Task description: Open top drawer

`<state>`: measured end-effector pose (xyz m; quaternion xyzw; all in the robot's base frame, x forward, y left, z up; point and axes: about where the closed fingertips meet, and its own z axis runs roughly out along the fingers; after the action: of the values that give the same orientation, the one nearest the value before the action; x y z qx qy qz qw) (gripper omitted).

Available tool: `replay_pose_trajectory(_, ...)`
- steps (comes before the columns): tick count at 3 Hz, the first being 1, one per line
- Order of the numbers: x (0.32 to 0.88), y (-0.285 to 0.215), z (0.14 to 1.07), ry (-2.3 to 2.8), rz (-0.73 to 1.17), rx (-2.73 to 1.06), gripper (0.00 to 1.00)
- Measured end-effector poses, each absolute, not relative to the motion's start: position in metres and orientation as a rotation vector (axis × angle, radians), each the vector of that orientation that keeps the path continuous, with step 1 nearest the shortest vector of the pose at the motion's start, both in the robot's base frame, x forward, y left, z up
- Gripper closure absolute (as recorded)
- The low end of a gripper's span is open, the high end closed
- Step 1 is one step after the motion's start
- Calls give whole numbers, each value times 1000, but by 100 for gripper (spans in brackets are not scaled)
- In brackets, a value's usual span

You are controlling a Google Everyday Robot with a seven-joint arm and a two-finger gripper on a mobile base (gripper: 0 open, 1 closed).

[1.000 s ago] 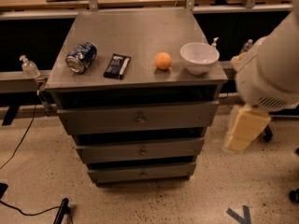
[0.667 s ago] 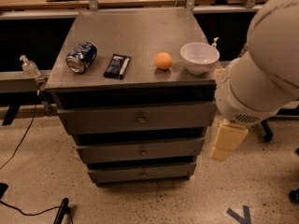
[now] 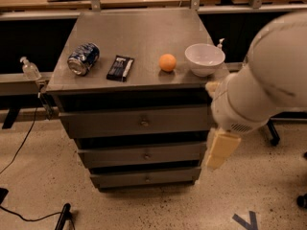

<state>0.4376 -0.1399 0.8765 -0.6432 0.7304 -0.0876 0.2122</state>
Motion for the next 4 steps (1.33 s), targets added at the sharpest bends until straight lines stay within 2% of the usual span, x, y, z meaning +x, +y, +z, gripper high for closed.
replay_pose_trajectory(1, 445, -126, 791, 1948, 44, -1748, 0)
replay_pose_trajectory(2, 469, -73, 748, 1689, 137, -1730, 0)
replay_pose_trajectory(3, 481, -70, 758, 1623, 65, -1746, 0)
replay_pose_trajectory(4, 483, -61, 745, 1618, 86, -1793, 0)
